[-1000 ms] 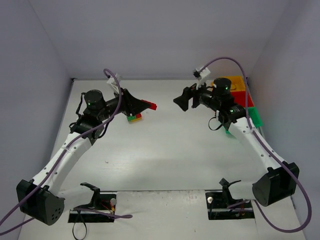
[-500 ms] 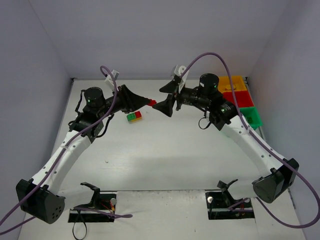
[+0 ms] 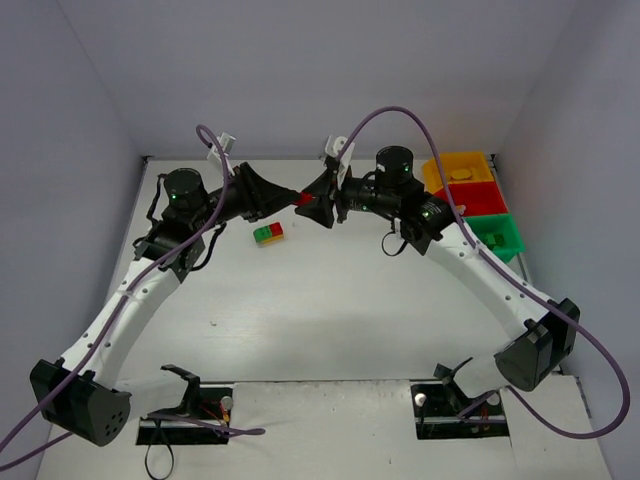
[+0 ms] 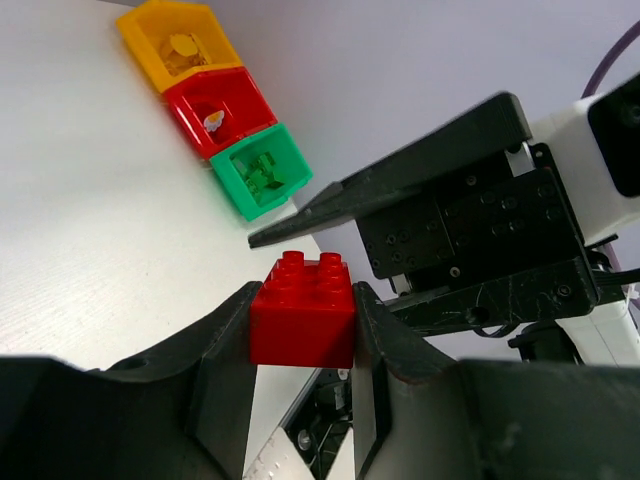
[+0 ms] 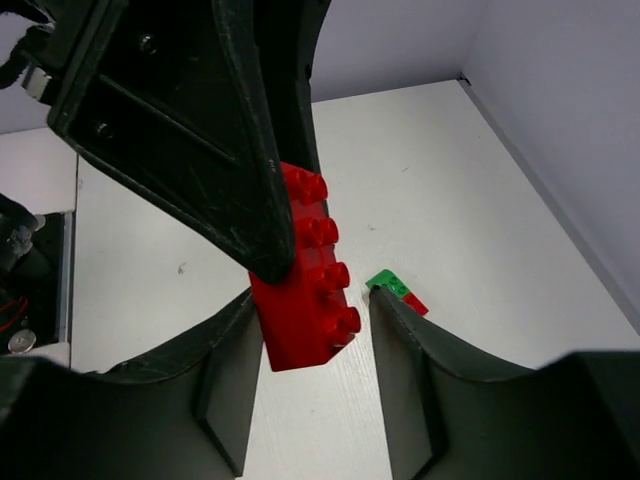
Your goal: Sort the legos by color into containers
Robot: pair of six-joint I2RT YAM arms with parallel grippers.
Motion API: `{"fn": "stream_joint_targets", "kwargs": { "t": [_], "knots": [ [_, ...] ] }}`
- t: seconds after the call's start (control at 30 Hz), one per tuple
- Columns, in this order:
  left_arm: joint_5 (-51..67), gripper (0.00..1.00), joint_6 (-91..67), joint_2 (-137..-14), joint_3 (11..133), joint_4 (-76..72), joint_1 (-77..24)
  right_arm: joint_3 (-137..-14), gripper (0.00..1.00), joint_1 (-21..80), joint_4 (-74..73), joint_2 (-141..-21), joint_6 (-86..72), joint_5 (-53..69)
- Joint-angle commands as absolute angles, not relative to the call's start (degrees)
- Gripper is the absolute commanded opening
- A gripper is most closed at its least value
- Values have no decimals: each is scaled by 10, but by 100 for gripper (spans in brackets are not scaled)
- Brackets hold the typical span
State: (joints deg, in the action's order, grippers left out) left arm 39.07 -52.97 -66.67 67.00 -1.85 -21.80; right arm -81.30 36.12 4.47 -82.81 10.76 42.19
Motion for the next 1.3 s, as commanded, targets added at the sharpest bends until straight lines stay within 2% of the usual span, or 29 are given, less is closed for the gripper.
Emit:
{"fn": "stream_joint_targets", "kwargs": {
  "t": [0.0, 0.07, 0.1, 0.17, 0.2, 0.27, 0.3, 0.33, 0.37, 0.4, 0.47, 0.53, 0.7, 0.8, 0.87, 1.03, 1.27],
  "knots": [
    [410, 0, -539, -668, 702, -23, -220, -852, 40, 367, 85, -826, 120, 411],
    [411, 0, -542, -670, 700, -18, -221, -855, 32, 368, 85, -825, 121, 410],
    [414, 0, -544, -671, 700, -18, -220, -856, 21, 368, 85, -825, 122, 410],
    [418, 0, -546, -673, 700, -15, -220, -854, 12, 368, 83, -825, 123, 410],
    [419, 0, -546, -674, 700, -12, -220, -853, 3, 368, 81, -824, 124, 408],
    [413, 3, -544, -675, 701, -2, -220, -845, 0, 368, 77, -820, 125, 403],
    [408, 10, -541, -675, 703, -1, -220, -839, 0, 368, 74, -818, 127, 399],
    [402, 25, -536, -675, 704, 26, -219, -834, 0, 368, 72, -814, 129, 388],
    [392, 35, -527, -674, 704, 32, -220, -822, 0, 367, 69, -811, 131, 381],
    [386, 52, -520, -674, 705, 49, -219, -815, 0, 366, 64, -807, 134, 361],
    [363, 64, -488, -673, 712, 77, -219, -796, 0, 357, 60, -804, 135, 339],
    [312, 71, -454, -667, 722, 124, -217, -766, 0, 346, 54, -801, 129, 311],
    [183, 74, -390, -638, 730, 209, -210, -710, 0, 253, 49, -802, 76, 243],
    [98, 74, -341, -617, 714, 238, -208, -698, 0, 201, 47, -808, 41, 131],
    [86, 74, -324, -609, 705, 249, -209, -700, 0, 168, 37, -816, 3, 65],
    [86, 74, -280, -590, 675, 285, -208, -708, 0, 30, 13, -866, -101, 8],
    [87, 74, -265, -560, 631, 301, -207, -746, 4, -47, 8, -953, -141, -42]
  ]
}}
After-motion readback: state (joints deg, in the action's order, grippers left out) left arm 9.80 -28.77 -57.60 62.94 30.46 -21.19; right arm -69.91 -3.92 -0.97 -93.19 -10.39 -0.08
